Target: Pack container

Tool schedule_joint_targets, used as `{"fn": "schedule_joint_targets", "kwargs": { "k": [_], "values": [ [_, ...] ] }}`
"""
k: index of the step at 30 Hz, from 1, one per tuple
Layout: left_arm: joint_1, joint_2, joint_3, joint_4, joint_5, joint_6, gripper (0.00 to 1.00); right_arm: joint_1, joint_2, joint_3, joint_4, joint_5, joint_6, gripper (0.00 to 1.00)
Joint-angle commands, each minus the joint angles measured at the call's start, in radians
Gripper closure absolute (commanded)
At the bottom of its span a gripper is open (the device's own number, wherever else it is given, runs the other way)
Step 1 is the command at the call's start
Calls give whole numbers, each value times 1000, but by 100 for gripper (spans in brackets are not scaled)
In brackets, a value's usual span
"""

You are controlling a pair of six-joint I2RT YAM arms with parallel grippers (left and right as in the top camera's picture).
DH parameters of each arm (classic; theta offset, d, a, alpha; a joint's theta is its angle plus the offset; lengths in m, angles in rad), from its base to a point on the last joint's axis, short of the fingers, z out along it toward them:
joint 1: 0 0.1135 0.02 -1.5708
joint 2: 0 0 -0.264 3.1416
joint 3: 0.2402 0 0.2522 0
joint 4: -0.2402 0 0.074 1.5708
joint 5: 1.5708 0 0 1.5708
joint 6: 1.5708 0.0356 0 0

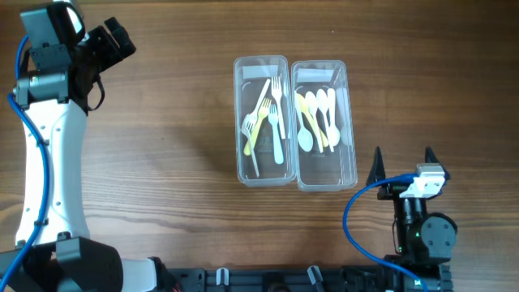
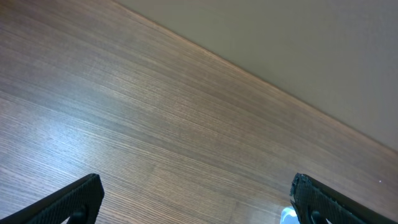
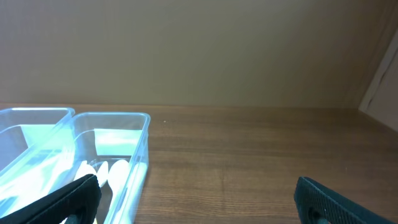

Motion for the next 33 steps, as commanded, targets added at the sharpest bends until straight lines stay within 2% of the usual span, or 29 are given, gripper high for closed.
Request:
{"fn": "schedule_joint_targets", "kwargs": {
  "k": [1,5,9,13,16,20,23,27,33],
  "values": [
    [8,-8,13,-2,-8,11,0,6,-2,-1,1,21,11,0],
    [22,-10,12,32,-11,12,0,6,-2,-1,1,21,11,0],
    [18,-77,0,123,-14,125,0,6,-2,-1,1,21,11,0],
    [3,-237,-31,149,-14,135,0,6,-2,-1,1,21,11,0],
    [-27,-420,-111,146,-23,151,0,6,-2,-1,1,21,11,0],
    [-72,-625,-277,152,-48,165,0,6,-2,-1,1,21,11,0],
    [-91,-761,-436,227,-48,165,0,6,-2,-1,1,21,11,0],
    [-105,-940,-708,418,-47,164,0,6,-2,-1,1,21,11,0],
    [-133,-1088,-1002,629,-47,164,0,6,-2,-1,1,21,10,0]
  ]
}}
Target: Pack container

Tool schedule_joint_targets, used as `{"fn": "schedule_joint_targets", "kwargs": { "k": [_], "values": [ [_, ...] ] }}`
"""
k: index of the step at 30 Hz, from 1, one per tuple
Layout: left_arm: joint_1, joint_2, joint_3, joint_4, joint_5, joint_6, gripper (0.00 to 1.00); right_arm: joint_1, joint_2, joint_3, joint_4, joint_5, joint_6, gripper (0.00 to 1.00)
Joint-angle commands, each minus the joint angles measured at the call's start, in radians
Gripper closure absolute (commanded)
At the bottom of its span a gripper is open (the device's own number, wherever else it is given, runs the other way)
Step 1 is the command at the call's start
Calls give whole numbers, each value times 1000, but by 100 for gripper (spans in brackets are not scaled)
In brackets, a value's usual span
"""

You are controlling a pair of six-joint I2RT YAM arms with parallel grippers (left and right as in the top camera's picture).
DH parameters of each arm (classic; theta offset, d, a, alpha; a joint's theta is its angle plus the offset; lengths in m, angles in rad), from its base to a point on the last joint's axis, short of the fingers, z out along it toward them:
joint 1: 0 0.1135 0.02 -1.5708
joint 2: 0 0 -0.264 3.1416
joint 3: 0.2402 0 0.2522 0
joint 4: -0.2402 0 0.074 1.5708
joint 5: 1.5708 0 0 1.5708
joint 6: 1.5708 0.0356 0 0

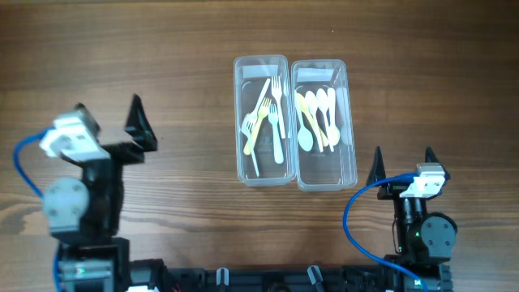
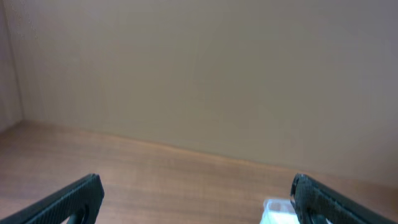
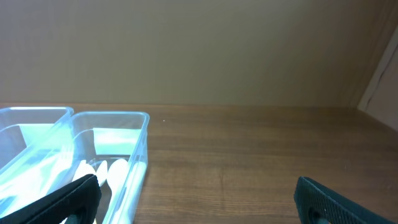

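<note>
Two clear plastic containers stand side by side at the table's middle. The left container holds several forks, white and yellow. The right container holds several spoons; its near corner shows in the right wrist view. My left gripper is open and empty at the left front of the table, well away from the containers. My right gripper is open and empty just right of and in front of the spoon container. A corner of a container shows by the left gripper's right finger.
Bare wooden table surrounds the containers. A beige wall rises behind the table's far edge. The arm bases and a rail sit along the front edge.
My left arm has drawn back from the table's far left corner to the left front, near its base, its camera now level. The right arm and the containers have not moved.
</note>
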Motion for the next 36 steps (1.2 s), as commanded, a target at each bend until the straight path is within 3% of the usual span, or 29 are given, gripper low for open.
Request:
{"fn": "schedule_joint_targets", "kwargs": {
  "k": [1,19,36],
  "values": [
    [-24,-96,-167,90,-6,19,0,6,-3,-1,3,18,11,0],
    [-55,-513,-526,113,71,12,0,6,-3,-1,3,17,11,0],
    [-69,-556,-634,123,95,12,0,6,-3,-1,3,17,11,0]
  ]
}}
